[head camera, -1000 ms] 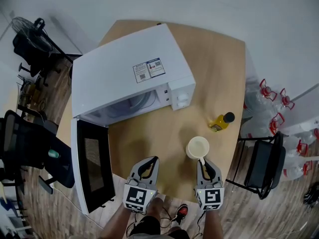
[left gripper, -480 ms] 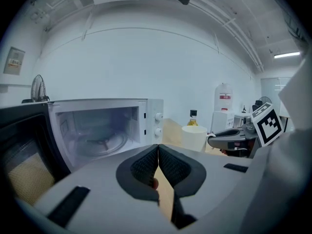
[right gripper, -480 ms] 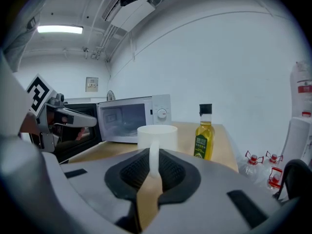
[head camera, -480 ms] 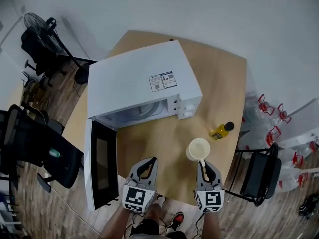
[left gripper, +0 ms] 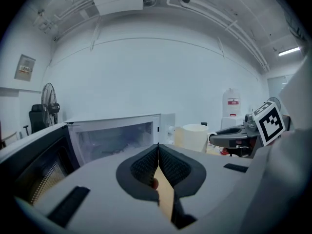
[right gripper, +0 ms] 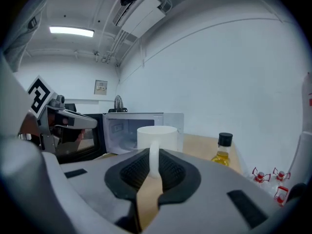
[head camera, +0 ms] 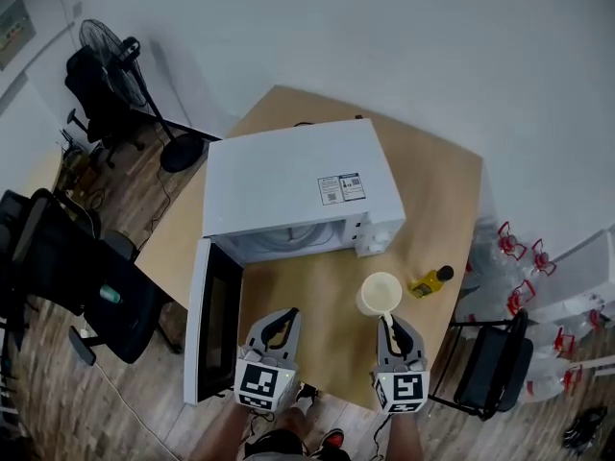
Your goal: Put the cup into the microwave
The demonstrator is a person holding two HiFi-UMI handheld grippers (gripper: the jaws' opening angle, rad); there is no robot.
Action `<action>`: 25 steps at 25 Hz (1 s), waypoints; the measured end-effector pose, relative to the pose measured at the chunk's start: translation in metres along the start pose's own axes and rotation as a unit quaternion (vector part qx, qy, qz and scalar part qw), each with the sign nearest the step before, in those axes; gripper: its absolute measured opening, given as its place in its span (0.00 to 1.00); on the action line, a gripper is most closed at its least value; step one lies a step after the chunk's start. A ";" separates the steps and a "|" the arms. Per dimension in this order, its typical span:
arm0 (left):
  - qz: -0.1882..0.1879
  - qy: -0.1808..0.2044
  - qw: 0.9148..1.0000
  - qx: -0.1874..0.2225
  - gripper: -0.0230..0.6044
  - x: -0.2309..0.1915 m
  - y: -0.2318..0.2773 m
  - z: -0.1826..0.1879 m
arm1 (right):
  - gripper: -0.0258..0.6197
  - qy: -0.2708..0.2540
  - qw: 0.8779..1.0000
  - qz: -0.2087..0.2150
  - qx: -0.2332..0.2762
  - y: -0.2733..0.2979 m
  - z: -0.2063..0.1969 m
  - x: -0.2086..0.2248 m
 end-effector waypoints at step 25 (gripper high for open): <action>0.098 -0.041 0.994 0.026 0.07 -0.089 0.003 0.021 | 0.12 -0.052 0.991 0.118 0.037 0.132 0.056 -0.062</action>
Point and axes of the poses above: the fingertips, and each gripper's own axes: y forward along the fingers, x to its right, z out of its top, the point moved 3 cm from there along -y, backward along the fingers, and after that the axes turned 10 degrees about -y, right-handed, at the moved point
